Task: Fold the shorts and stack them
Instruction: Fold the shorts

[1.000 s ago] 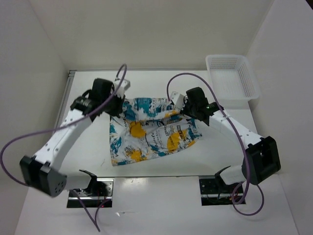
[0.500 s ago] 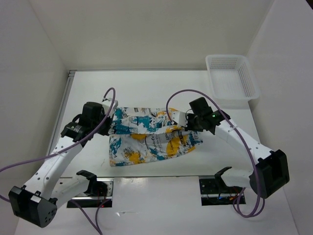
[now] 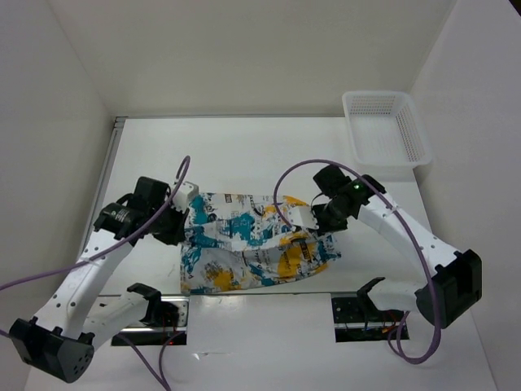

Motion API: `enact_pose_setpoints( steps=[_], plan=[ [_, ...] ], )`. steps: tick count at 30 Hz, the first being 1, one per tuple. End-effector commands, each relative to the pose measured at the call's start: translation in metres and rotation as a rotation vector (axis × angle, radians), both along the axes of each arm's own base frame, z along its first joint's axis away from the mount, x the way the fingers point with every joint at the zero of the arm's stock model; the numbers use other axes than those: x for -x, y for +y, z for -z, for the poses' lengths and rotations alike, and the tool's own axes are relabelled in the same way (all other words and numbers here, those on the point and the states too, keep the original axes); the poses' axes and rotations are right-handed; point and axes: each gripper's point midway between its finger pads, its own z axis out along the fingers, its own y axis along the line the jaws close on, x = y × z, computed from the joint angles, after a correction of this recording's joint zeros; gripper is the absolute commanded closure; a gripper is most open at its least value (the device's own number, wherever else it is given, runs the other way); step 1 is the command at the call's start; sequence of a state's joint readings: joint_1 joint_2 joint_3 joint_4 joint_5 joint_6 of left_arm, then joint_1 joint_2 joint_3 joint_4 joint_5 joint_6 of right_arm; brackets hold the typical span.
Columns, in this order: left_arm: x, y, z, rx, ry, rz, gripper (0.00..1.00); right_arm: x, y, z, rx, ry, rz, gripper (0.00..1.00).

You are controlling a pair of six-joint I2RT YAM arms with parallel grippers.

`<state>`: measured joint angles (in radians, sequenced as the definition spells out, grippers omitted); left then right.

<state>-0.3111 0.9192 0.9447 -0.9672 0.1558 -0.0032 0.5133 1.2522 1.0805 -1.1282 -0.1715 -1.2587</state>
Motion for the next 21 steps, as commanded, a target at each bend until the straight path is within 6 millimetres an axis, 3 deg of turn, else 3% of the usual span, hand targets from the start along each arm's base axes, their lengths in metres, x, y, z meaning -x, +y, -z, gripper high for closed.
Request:
enact_pose_setpoints(
  steps=[1, 3, 4, 6, 8, 9, 10, 11, 13, 14, 15, 17, 18, 19, 20, 21],
  plan=[
    [0.040, -0.005, 0.012, 0.021, 0.218, 0.047, 1.00, 0.047, 0.002, 0.000, 0.027, 0.101, -0.186, 1.00],
    [0.040, -0.002, 0.019, -0.017, 0.258, 0.048, 0.93, 0.068, 0.005, 0.018, 0.086, 0.145, -0.274, 1.00],
    [0.041, 0.001, 0.030, -0.050, 0.312, 0.039, 0.81, 0.072, 0.006, 0.023, 0.099, 0.148, -0.288, 1.00],
    [0.043, 0.007, 0.042, -0.119, 0.384, 0.035, 0.65, 0.080, 0.008, 0.036, 0.139, 0.156, -0.323, 0.98],
    [0.046, 0.009, 0.044, -0.148, 0.422, 0.039, 0.44, 0.081, 0.008, 0.039, 0.158, 0.145, -0.346, 0.90],
    [0.049, 0.009, 0.042, -0.145, 0.446, 0.042, 0.36, 0.077, 0.010, 0.039, 0.180, 0.113, -0.355, 0.60],
    [0.049, 0.009, 0.042, -0.145, 0.446, 0.042, 0.29, 0.072, 0.011, 0.038, 0.184, 0.087, -0.339, 0.44],
    [0.049, 0.009, 0.042, -0.145, 0.446, 0.042, 0.24, 0.066, 0.010, 0.037, 0.192, 0.061, -0.323, 0.39],
    [0.048, 0.008, 0.041, -0.133, 0.410, 0.042, 0.22, 0.045, 0.015, 0.021, 0.177, -0.019, -0.288, 0.37],
    [0.035, 0.006, 0.039, -0.126, 0.345, 0.037, 0.20, 0.036, 0.020, 0.010, 0.136, -0.049, -0.265, 0.37],
    [0.025, 0.007, 0.036, -0.114, 0.290, 0.021, 0.18, 0.022, 0.029, -0.014, 0.044, -0.090, -0.233, 0.37],
    [0.006, 0.007, 0.034, -0.097, 0.220, -0.008, 0.16, 0.008, 0.040, -0.036, -0.058, -0.113, -0.195, 0.37],
    [-0.017, 0.001, 0.035, -0.086, 0.158, -0.013, 0.16, -0.006, 0.045, -0.052, -0.135, -0.148, -0.142, 0.39],
    [-0.029, 0.000, 0.038, -0.090, 0.135, -0.020, 0.16, -0.010, 0.064, -0.057, -0.228, -0.143, -0.115, 0.39],
    [-0.048, -0.007, 0.040, -0.074, 0.087, -0.021, 0.16, -0.035, 0.088, -0.073, -0.376, -0.212, 0.021, 0.39],
    [-0.060, -0.012, 0.048, -0.074, 0.111, -0.016, 0.16, -0.043, 0.097, -0.075, -0.435, -0.229, 0.058, 0.41]
  ],
)
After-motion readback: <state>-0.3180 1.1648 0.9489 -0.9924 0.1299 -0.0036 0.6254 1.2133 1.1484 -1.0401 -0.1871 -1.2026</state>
